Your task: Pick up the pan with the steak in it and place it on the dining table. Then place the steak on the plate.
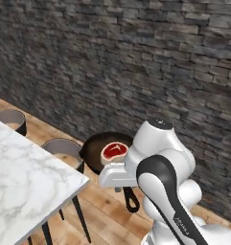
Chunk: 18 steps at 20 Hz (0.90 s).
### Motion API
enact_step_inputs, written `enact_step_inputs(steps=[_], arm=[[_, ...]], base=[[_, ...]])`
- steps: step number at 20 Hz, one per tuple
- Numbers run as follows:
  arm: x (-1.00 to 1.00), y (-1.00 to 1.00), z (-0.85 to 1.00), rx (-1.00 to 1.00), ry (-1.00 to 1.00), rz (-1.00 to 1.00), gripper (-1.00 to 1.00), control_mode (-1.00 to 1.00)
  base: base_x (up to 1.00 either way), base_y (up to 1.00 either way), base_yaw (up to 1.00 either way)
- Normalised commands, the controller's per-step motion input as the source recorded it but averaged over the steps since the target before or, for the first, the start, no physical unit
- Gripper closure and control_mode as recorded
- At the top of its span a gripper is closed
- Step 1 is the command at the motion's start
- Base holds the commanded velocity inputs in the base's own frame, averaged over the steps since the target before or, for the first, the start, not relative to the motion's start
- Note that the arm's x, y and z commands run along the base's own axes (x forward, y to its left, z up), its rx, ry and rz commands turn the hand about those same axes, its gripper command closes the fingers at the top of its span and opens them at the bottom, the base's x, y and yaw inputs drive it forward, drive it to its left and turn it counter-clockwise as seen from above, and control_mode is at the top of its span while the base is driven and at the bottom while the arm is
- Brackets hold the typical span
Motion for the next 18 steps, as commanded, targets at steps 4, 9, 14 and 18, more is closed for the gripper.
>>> enact_step_inputs(steps=[4,9,14,18], arm=[[0.00,0.00,0.00,0.00,0.00,0.00,1.00,1.00],[0.00,0.00,0.00,0.00,0.00,0.00,1.00,1.00],[0.00,0.00,0.00,0.00,0.00,0.00,1.00,1.00],[0.00,0.00,0.00,0.00,0.00,0.00,1.00,1.00]], base=[[0.00,0.00,0.50],[0.00,0.00,0.50],[0.00,0.00,0.50],[0.09,-0.08,0.22]])
